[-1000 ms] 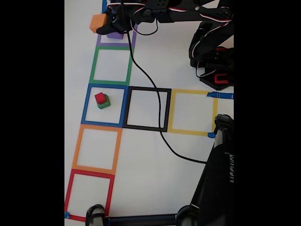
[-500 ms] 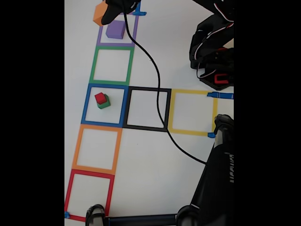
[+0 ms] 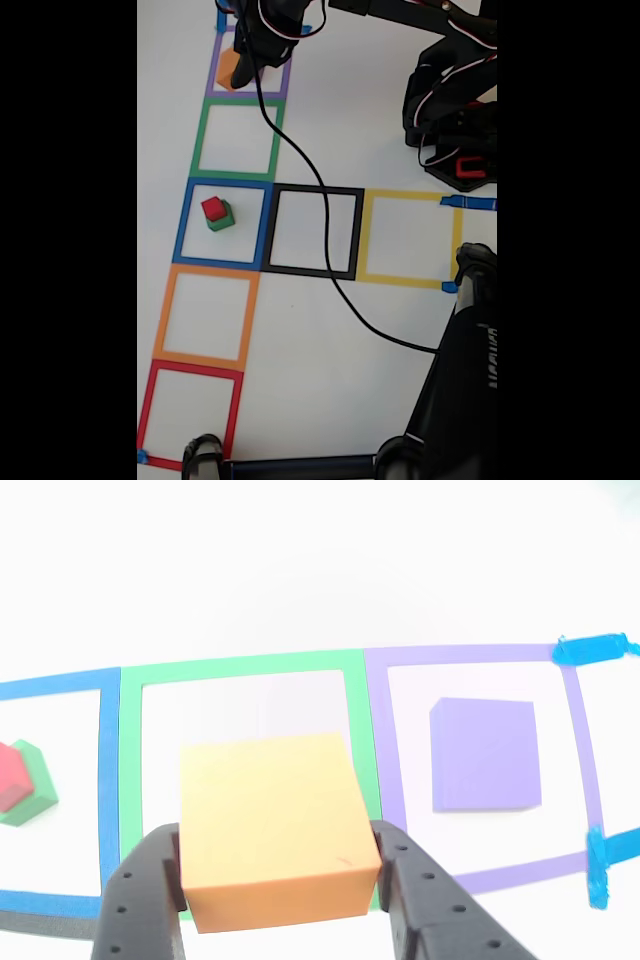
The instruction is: Tower of hanoi
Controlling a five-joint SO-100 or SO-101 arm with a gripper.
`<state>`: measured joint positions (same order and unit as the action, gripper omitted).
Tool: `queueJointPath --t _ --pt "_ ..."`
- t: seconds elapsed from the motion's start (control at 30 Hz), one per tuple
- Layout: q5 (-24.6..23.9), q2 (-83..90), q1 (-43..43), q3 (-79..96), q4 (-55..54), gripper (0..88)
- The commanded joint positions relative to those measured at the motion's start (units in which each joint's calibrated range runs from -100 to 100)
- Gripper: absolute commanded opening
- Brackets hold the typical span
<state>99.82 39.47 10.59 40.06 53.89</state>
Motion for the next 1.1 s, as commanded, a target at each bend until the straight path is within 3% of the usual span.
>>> queueJointPath --t 0.0,0.23,0.63,1.07 --pt "0.2 -2.4 -1.3 14.1 -25.4 3.7" --pt "0.2 -10.3 -3.1 26.5 -47.8 3.6" --pt "0.2 -27.6 -2.4 32.5 -75.8 3.5" --pt "0.2 -34.1 0.4 37.1 -85.8 3.7"
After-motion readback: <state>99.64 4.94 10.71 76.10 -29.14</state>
